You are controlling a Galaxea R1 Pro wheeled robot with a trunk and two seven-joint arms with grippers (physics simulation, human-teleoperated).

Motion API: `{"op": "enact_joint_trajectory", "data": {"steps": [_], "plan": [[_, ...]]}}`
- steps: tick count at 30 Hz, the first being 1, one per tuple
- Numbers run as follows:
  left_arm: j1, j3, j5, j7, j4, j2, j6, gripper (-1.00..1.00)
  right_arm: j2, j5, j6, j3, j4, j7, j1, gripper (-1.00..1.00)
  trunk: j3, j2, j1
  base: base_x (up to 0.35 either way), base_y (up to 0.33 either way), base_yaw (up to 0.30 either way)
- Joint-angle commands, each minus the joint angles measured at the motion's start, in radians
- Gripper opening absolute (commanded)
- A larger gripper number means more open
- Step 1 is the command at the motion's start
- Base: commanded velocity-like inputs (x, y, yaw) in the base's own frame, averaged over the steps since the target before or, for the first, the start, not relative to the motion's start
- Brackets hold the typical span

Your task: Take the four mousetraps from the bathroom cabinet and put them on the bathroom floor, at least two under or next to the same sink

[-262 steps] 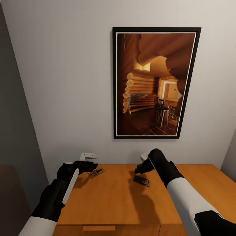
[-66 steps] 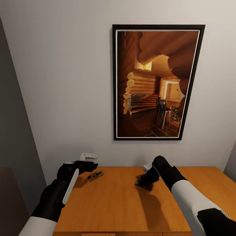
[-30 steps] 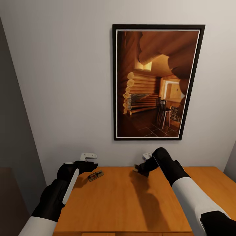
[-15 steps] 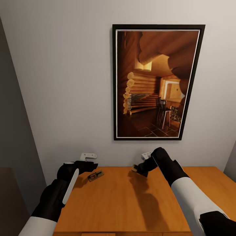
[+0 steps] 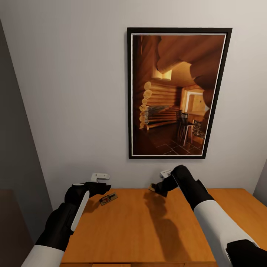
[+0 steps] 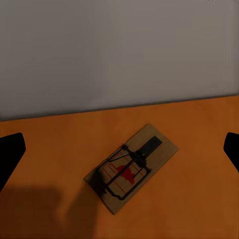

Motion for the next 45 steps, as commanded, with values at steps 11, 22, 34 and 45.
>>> {"op": "enact_joint_trajectory", "data": {"steps": [11, 22, 34, 45], "plan": [[-0.001, 0.0, 0.006, -0.001, -0.001, 0.001, 0.006, 1.0, -0.004, 0.01, 0.002, 0.001, -0.007, 0.011, -0.001, -1.0, -0.002, -0.001, 0.0, 0.0, 0.0, 0.0], [-0.001, 0.0, 0.007, -0.002, -0.001, 0.0, 0.007, 1.0, -0.012, 0.01, 0.002, 0.001, -0.007, 0.011, -0.001, -1.0, -0.002, -0.001, 0.0, 0.0, 0.0, 0.0], [-0.001, 0.0, 0.008, -0.004, -0.002, 0.0, 0.008, 1.0, -0.015, 0.01, 0.002, 0.001, -0.007, 0.01, -0.001, -1.0, -0.002, -0.001, 0.0, -0.06, 0.0, 0.0], [-0.001, 0.002, 0.008, -0.01, -0.001, 0.001, 0.006, 1.0, -0.016, 0.01, 0.002, 0.001, -0.006, 0.008, -0.001, -1.0, -0.002, -0.001, 0.0, -0.153, 0.0, 0.0]]}}
